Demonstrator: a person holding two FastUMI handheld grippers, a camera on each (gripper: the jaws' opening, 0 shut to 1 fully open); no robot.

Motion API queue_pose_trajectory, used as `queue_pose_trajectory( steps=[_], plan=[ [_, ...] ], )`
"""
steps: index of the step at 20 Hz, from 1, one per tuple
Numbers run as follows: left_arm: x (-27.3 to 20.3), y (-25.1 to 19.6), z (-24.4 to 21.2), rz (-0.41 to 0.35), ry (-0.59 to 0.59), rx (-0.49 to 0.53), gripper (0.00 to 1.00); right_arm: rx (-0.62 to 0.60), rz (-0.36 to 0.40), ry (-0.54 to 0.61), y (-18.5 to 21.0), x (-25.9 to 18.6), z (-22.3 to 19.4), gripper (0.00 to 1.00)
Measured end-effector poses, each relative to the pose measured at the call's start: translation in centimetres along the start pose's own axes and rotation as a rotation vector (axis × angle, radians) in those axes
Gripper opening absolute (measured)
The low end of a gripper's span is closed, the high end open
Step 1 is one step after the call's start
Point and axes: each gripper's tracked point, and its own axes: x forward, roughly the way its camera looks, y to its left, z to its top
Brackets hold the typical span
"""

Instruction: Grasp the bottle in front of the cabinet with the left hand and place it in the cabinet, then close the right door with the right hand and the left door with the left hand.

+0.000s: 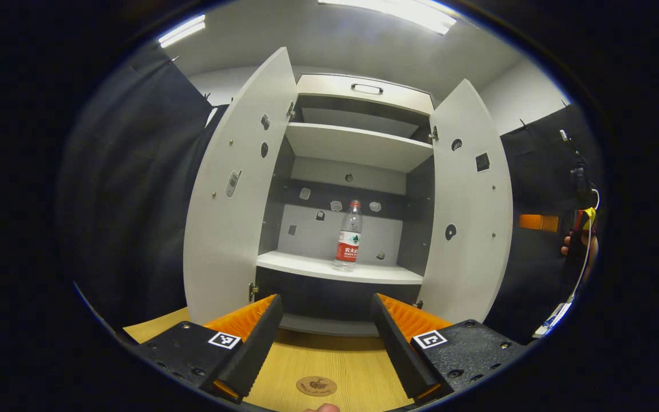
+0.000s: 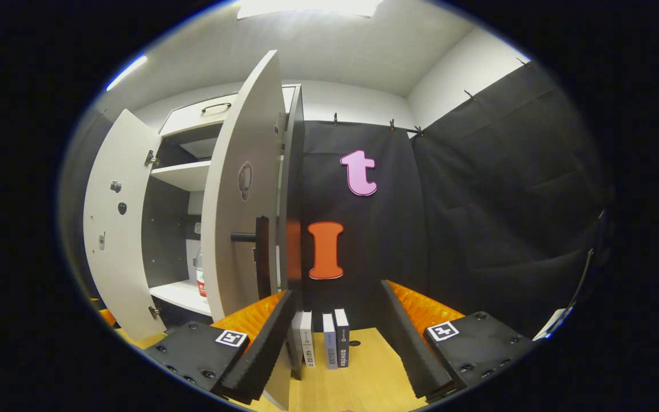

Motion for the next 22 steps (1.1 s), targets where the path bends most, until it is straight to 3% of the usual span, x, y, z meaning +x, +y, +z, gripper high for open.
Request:
queue_pose_trajectory(
  steps=[6,7,8,10,11,16,22],
  plan=[
    [0.5,2.5,0.2,0.035,-0.019,0.005,0.94,-0.053,-0.032,-0.015,1.2,0.6,-0.1,0.95],
    [0.7,2.6,0.2,0.034,-0.02,0.003,0.94,-0.052,-0.038,-0.021,1.3,0.7,0.0,1.0],
    [0.9,2.6,0.1,0.03,-0.022,-0.002,0.97,-0.048,-0.032,-0.019,1.6,0.6,0.0,0.95],
    [1.2,2.5,0.1,0.019,-0.026,-0.018,0.94,-0.034,-0.019,-0.011,2.4,0.5,-0.2,1.0],
    [1.4,2.4,0.1,0.014,-0.028,-0.023,0.94,-0.027,-0.012,-0.007,2.9,0.3,-0.2,0.94],
    [1.8,2.5,-0.2,-0.025,-0.015,-0.033,0.94,-0.039,-0.01,-0.012,5.7,-0.3,0.1,0.94],
    [1.3,5.4,0.0,0.007,-0.013,-0.03,0.94,0.005,0.046,-0.004,9.7,-0.7,0.0,0.94]
  ],
)
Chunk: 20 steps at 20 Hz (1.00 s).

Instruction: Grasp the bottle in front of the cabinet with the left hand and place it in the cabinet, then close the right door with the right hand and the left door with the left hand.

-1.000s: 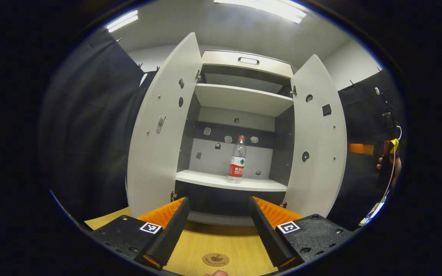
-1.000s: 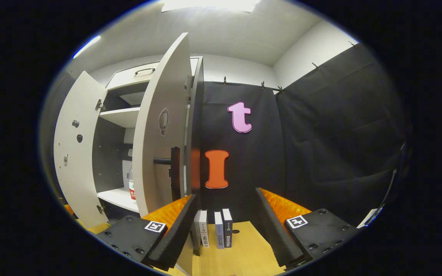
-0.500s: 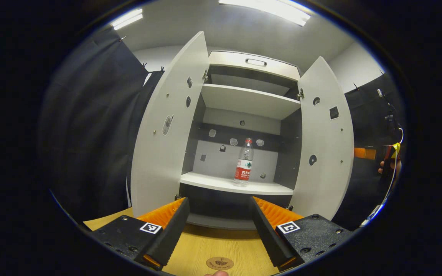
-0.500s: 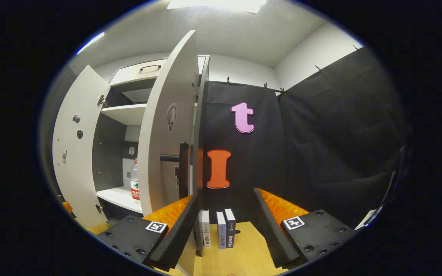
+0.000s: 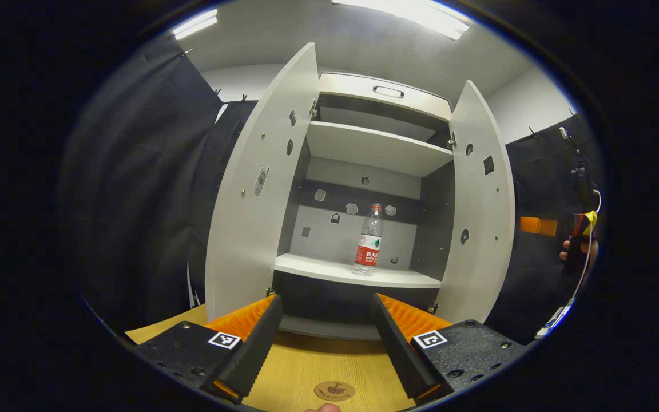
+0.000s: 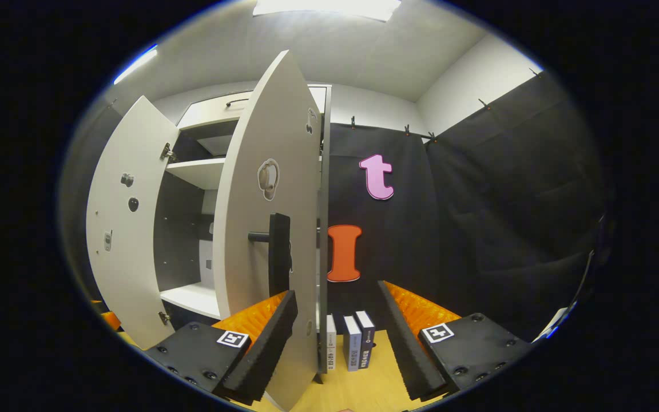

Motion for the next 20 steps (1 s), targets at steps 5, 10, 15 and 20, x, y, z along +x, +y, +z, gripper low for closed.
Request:
queue_pose_trajectory(
  steps=[5,10,15,20],
  plan=[
    [-0.3,2.3,0.6,0.028,-0.015,0.007,0.94,0.001,0.03,-0.005,2.9,0.6,0.1,0.87],
    [-0.4,3.7,0.4,0.056,-0.024,0.01,0.94,-0.011,0.077,-0.004,6.2,1.4,0.0,0.87],
    [-1.3,5.8,0.9,0.106,-0.041,0.01,0.94,-0.006,0.165,-0.017,10.6,2.1,0.7,0.94],
    [-1.7,8.0,1.8,0.172,-0.07,0.011,0.94,-0.025,0.188,0.008,13.1,4.1,-0.7,0.94]
  ],
)
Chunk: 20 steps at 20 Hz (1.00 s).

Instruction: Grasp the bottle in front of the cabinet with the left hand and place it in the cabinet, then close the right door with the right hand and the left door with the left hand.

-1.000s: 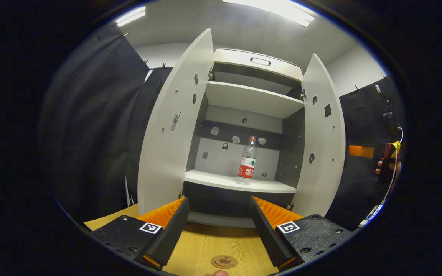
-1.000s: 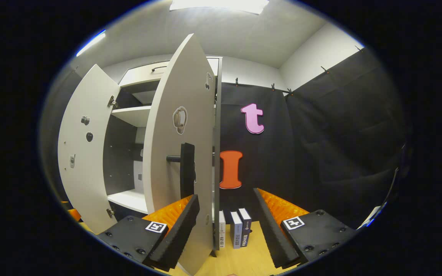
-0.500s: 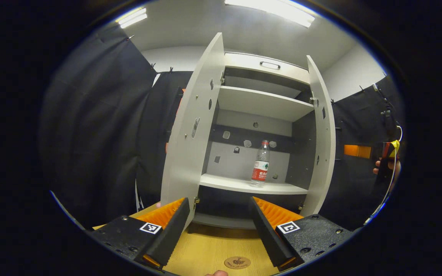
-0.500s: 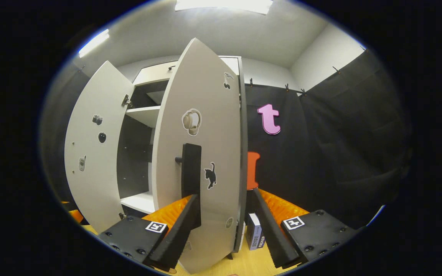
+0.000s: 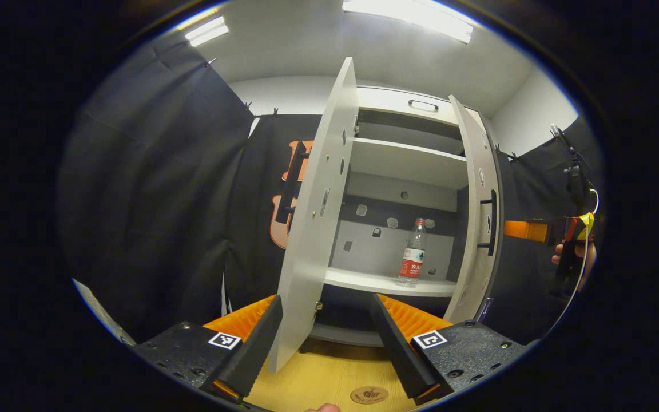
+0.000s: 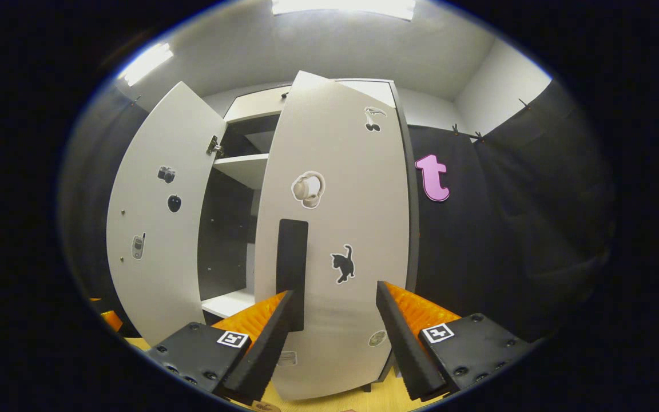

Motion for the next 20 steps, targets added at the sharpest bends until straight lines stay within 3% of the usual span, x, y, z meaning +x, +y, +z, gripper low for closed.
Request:
queue_pose_trajectory(
  steps=[13,17,20],
  plan=[
    [-0.4,13.0,4.4,0.289,-0.096,0.007,0.94,0.03,-0.007,0.036,2.5,5.6,-2.1,0.95],
    [0.8,15.0,6.1,0.309,-0.133,-0.02,0.94,0.044,-0.007,0.034,2.6,5.9,-2.2,0.95],
    [3.5,15.5,7.5,0.275,-0.144,-0.01,0.94,0.052,-0.04,0.07,1.7,4.6,-2.7,0.95]
  ],
)
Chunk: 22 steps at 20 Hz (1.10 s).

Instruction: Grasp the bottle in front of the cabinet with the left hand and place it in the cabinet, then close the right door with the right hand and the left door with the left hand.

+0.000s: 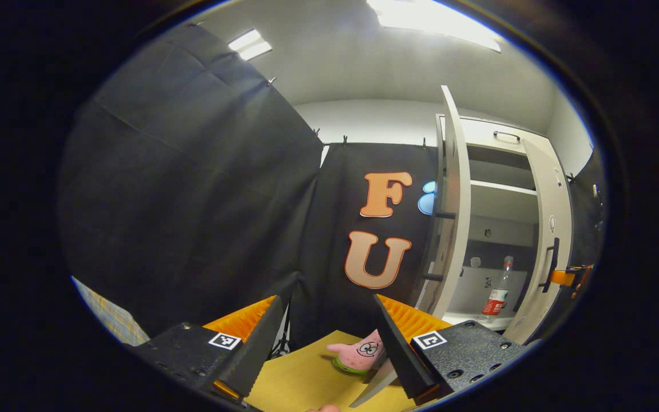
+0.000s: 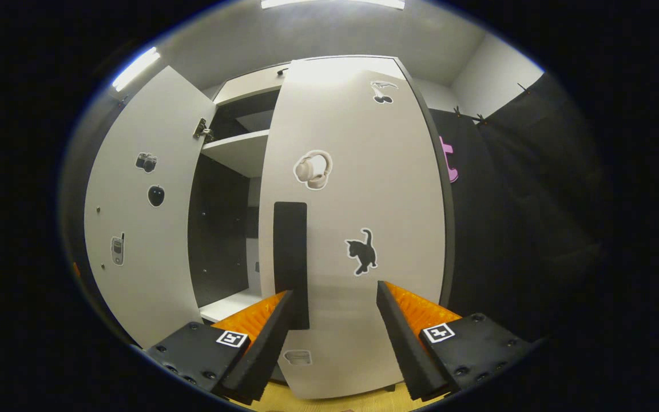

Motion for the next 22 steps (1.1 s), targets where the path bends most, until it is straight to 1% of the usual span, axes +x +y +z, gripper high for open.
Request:
queue_pose_trajectory(
  steps=[1,2,3,4,5,7,10,12,13,14,16,17,18,19,21,22],
  plan=[
    [1.0,-0.5,0.5,-0.028,-0.003,-0.016,0.92,0.008,-0.004,0.015,-0.3,-0.9,-0.4,0.95],
    [2.1,-1.2,0.8,-0.052,0.004,-0.044,0.94,0.024,-0.005,0.024,-0.7,-2.1,-0.8,0.95],
    [3.2,-1.9,1.0,-0.077,0.017,-0.067,0.92,0.045,-0.002,0.032,-0.9,-3.3,-1.2,0.95],
    [4.2,-2.6,1.1,-0.098,0.026,-0.074,0.92,0.059,0.001,0.041,-1.1,-4.2,-1.7,0.95],
    [5.2,-3.1,1.5,-0.113,0.028,-0.067,0.94,0.068,0.002,0.046,-1.4,-5.2,-2.3,0.95],
    [6.7,-4.0,2.2,-0.126,0.001,-0.027,0.94,0.064,-0.009,0.038,-2.5,-6.8,-3.0,0.95],
    [7.8,-5.7,2.5,-0.141,-0.023,0.034,0.94,0.041,-0.048,0.045,-4.6,-9.2,-4.2,0.95],
    [8.1,-5.8,2.2,-0.127,-0.029,0.049,0.94,0.044,-0.052,0.064,-5.3,-10.5,-4.8,0.95],
    [8.0,-5.5,2.6,-0.116,-0.047,0.052,0.91,0.043,-0.051,0.07,-5.7,-10.9,-5.0,0.95],
    [8.1,-5.8,2.6,-0.118,-0.05,0.059,0.91,0.039,-0.057,0.069,-6.2,-11.3,-5.0,0.95],
    [7.9,-6.2,2.5,-0.137,-0.045,0.091,0.91,0.03,-0.067,0.062,-7.3,-11.8,-4.8,0.95],
    [7.7,-6.3,2.6,-0.148,-0.049,0.114,0.87,0.03,-0.067,0.062,-7.7,-11.9,-4.8,0.95],
    [7.4,-6.6,2.7,-0.154,-0.052,0.137,0.92,0.033,-0.068,0.065,-8.2,-12.1,-4.7,0.95],
    [7.1,-7.2,2.9,-0.159,-0.056,0.153,0.91,0.037,-0.066,0.069,-8.5,-12.2,-4.7,0.95],
    [6.6,-9.1,2.8,-0.172,-0.056,0.154,0.91,0.041,-0.065,0.067,-9.1,-12.6,-4.7,0.95],
    [6.3,-9.9,2.8,-0.185,-0.055,0.143,0.87,0.038,-0.067,0.069,-9.5,-12.7,-4.7,0.95]
  ],
)
